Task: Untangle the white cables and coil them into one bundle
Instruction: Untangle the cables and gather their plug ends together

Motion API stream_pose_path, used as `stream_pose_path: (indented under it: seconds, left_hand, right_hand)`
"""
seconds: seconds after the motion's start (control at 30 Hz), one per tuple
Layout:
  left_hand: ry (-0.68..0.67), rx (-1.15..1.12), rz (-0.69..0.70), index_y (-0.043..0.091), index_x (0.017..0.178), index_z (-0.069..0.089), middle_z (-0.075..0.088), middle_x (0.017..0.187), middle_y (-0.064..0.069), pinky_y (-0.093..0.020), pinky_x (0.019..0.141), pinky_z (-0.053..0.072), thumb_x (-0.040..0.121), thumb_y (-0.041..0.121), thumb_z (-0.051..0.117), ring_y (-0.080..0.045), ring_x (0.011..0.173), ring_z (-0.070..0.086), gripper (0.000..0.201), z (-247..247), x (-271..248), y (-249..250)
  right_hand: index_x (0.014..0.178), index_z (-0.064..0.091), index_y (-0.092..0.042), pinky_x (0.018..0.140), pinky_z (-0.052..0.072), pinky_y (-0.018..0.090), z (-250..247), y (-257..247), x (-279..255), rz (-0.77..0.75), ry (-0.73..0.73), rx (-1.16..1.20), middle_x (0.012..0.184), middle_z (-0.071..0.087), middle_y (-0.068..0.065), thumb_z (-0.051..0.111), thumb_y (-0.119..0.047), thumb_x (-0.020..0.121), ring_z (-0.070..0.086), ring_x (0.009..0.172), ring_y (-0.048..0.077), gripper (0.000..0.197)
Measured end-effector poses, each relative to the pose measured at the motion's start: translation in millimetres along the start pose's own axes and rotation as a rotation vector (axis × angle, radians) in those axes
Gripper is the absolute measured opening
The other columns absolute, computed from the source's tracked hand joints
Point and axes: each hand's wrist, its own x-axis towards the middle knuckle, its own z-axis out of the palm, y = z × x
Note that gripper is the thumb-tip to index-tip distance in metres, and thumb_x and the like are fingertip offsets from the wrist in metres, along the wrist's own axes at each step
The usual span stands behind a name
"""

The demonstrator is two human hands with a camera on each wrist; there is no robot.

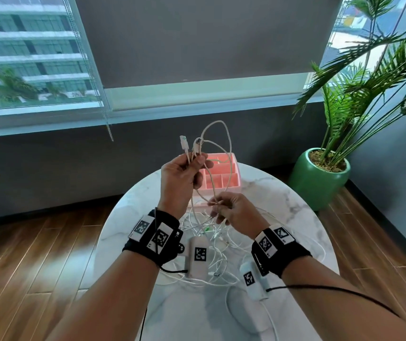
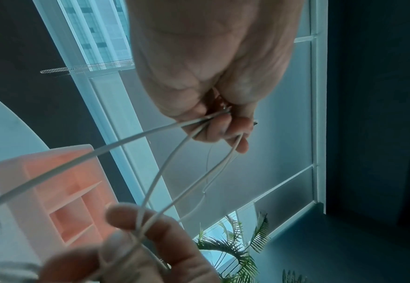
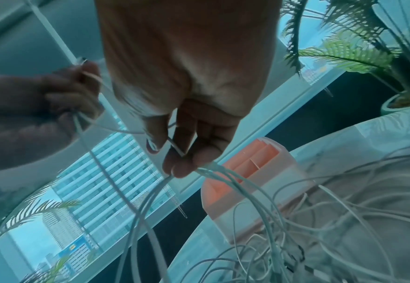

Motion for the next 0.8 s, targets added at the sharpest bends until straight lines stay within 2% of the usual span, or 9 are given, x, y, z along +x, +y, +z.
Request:
stream_pose_path:
  seconds: [0.07,0.17,0.3,0.37,0.43,0.53,0.67,0.73,0.8]
  left_hand:
    - [0.054,0.019,0.005,0.004,0.092,0.07,0.073,0.082,-0.012,-0.022,0.043,0.03,0.098,0.007,0.06,-0.011,0.043,0.037,0.012,-6.3,1.5,-0.2]
    - [0.155,0.049,0.012,-0.002,0.093,0.069,0.073,0.085,-0.014,-0.021,0.041,0.03,0.098,0.007,0.061,-0.01,0.04,0.035,0.013,-16.4,4.2,-1.6]
    - [0.223,0.066,-0.052,-0.007,0.093,0.067,0.074,0.083,-0.014,-0.02,0.038,0.03,0.097,0.006,0.062,-0.009,0.037,0.034,0.015,-21.9,2.6,-9.0]
    - [0.209,0.091,-0.085,-0.009,0.094,0.067,0.075,0.083,-0.014,-0.02,0.038,0.029,0.097,0.008,0.063,-0.009,0.037,0.034,0.018,-18.7,-0.2,-12.9]
    - [0.195,0.096,-0.097,-0.005,0.092,0.068,0.075,0.086,-0.016,-0.02,0.038,0.029,0.097,0.01,0.064,-0.009,0.037,0.034,0.017,-13.7,-2.5,-15.2]
    - [0.215,0.072,-0.083,-0.005,0.094,0.068,0.076,0.084,-0.014,-0.02,0.038,0.03,0.097,0.011,0.063,-0.009,0.037,0.034,0.017,-10.5,-1.9,-15.8]
    - [0.265,0.059,-0.033,-0.009,0.096,0.067,0.076,0.078,-0.008,-0.022,0.038,0.031,0.097,0.009,0.063,-0.009,0.038,0.034,0.019,-18.5,3.6,-12.0]
    - [0.28,0.063,0.001,-0.002,0.091,0.07,0.076,0.078,-0.009,-0.022,0.039,0.032,0.097,0.01,0.064,-0.009,0.038,0.034,0.014,-22.7,5.7,-9.7]
    - [0.307,0.04,0.036,0.006,0.086,0.071,0.075,0.081,-0.014,-0.022,0.039,0.031,0.096,0.01,0.065,-0.01,0.038,0.034,0.012,-25.8,7.7,-6.0]
  right_hand:
    - [0.112,0.066,-0.007,0.049,0.045,0.016,-8.4,0.8,-1.1,-0.026,0.066,0.015,0.079,0.071,0.017,0.058,0.0,0.095,0.06,0.052,0.011,0.02]
    - [0.119,0.055,-0.013,0.051,0.049,0.027,-23.4,-12.4,0.9,-0.079,0.192,0.067,0.075,0.072,0.015,0.059,-0.001,0.095,0.062,0.054,0.02,0.027]
    - [0.103,0.055,-0.004,0.052,0.051,0.033,-44.5,-57.3,11.4,-0.21,0.357,0.32,0.071,0.069,0.018,0.057,0.006,0.094,0.061,0.054,0.027,0.013]
    - [0.098,0.059,-0.003,0.052,0.05,0.033,-53.1,-78.2,15.8,-0.277,0.369,0.444,0.071,0.067,0.02,0.058,0.006,0.094,0.06,0.053,0.028,0.01]
    - [0.1,0.06,-0.004,0.051,0.047,0.031,-56.4,-89.7,17.7,-0.317,0.356,0.462,0.07,0.067,0.018,0.058,0.007,0.093,0.057,0.053,0.026,0.013]
    - [0.11,0.059,-0.006,0.053,0.048,0.027,-55.1,-83.3,18.6,-0.272,0.297,0.268,0.074,0.07,0.013,0.061,0.007,0.091,0.059,0.055,0.02,0.024]
    - [0.114,0.06,-0.012,0.055,0.047,0.025,-60.1,-35.3,19.8,-0.121,0.262,-0.012,0.076,0.072,0.013,0.067,0.003,0.088,0.059,0.054,0.012,0.031]
    - [0.11,0.063,-0.015,0.058,0.045,0.022,-61.1,-10.9,16.2,-0.066,0.257,-0.127,0.073,0.07,0.004,0.069,-0.001,0.085,0.056,0.053,0.004,0.029]
    - [0.096,0.07,-0.016,0.061,0.041,0.012,-58.3,11.1,10.2,-0.018,0.219,-0.305,0.071,0.065,-0.007,0.069,-0.003,0.084,0.056,0.056,-0.003,0.017]
